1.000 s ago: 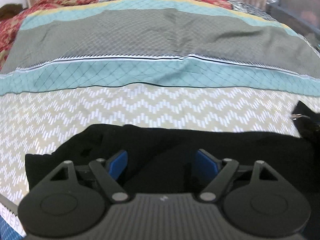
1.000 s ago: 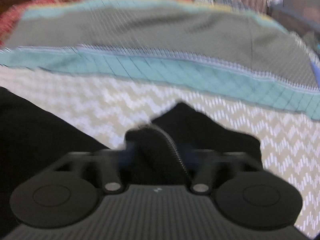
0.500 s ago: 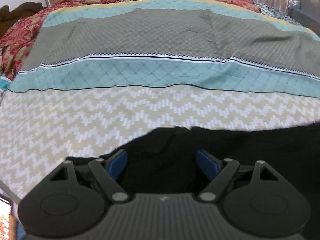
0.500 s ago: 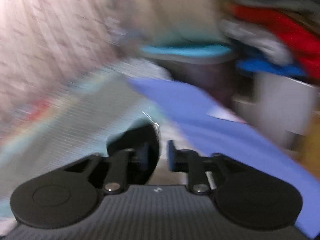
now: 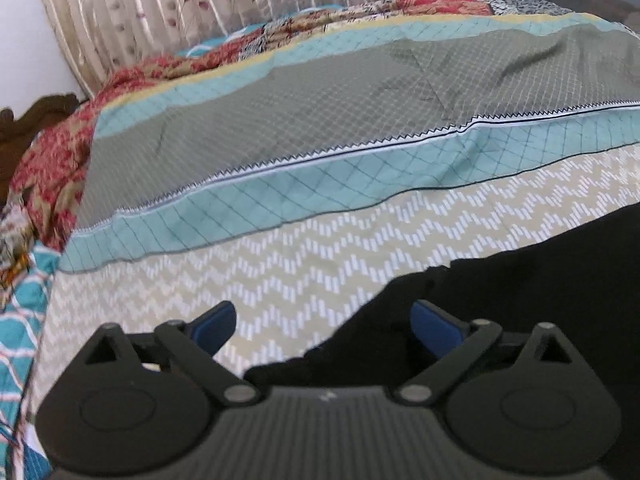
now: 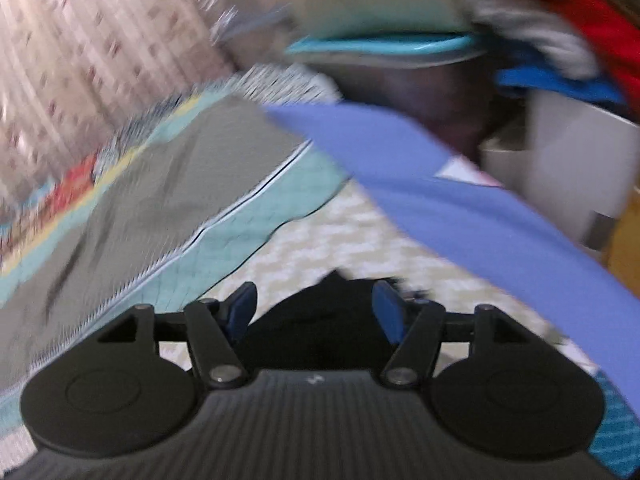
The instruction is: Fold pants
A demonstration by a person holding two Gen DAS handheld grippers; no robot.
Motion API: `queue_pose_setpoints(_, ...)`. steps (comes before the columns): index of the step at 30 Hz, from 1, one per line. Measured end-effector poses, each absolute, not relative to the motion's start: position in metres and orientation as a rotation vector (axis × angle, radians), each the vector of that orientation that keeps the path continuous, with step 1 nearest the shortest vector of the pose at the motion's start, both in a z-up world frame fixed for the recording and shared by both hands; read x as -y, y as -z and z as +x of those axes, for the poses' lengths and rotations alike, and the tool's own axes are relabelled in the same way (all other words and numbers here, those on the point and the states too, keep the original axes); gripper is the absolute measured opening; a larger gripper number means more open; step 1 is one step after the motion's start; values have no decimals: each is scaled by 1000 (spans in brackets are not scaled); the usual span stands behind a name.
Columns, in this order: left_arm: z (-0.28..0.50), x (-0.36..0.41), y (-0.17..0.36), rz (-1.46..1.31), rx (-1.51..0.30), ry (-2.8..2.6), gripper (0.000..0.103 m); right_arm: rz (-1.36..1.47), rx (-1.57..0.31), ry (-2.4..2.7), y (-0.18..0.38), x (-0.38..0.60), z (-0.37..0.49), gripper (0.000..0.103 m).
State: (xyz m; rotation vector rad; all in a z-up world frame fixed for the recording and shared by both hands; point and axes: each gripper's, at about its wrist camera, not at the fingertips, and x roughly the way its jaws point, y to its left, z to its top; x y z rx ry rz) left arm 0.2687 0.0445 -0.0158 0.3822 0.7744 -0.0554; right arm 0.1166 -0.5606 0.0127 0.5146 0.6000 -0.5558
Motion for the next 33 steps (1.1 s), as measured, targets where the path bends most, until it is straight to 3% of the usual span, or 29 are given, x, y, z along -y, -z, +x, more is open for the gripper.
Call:
queue_pose_setpoints(5, 274, -51, 24, 449, -773, 85, 102, 571, -792, 673, 24, 564, 177, 72)
queue_pose_setpoints(9, 279, -59, 35, 452, -769, 112, 102, 675, -801, 769, 47, 577, 192, 72)
queue_pose_setpoints(10, 280, -58, 39, 467, -769, 123, 102, 643, -815, 799, 51, 576, 197, 63)
queue_pose_setpoints(11, 280, -58, 44, 484, -772, 133, 102, 601, -822, 832, 50, 572, 199, 42)
queue_pose_setpoints(14, 280, -58, 59, 513, -784, 161, 102, 551, -793, 818, 48, 568, 199, 11)
queue_pose_setpoints(25, 291, -38, 56, 420, -776, 321, 102, 668, -684, 781, 32, 576, 175, 9)
queue_pose_setpoints(27, 304, -31, 74, 455, -843, 294, 77, 677, -670, 773, 28, 575, 173, 9)
queue_pose_setpoints(28, 311, -30, 82, 447, -893, 293, 51, 682, -660, 768, 25, 575, 171, 9)
queue_pose_setpoints(29, 315, -30, 84, 411, -915, 306, 36, 688, -647, 760, 23, 574, 169, 9)
queue_pose_setpoints(31, 309, -26, 75, 401, -879, 303, 15, 696, -620, 742, 14, 573, 163, 9)
queue_pose_setpoints(33, 295, -21, 64, 416, -838, 299, 12, 709, -588, 719, 1, 572, 153, 9)
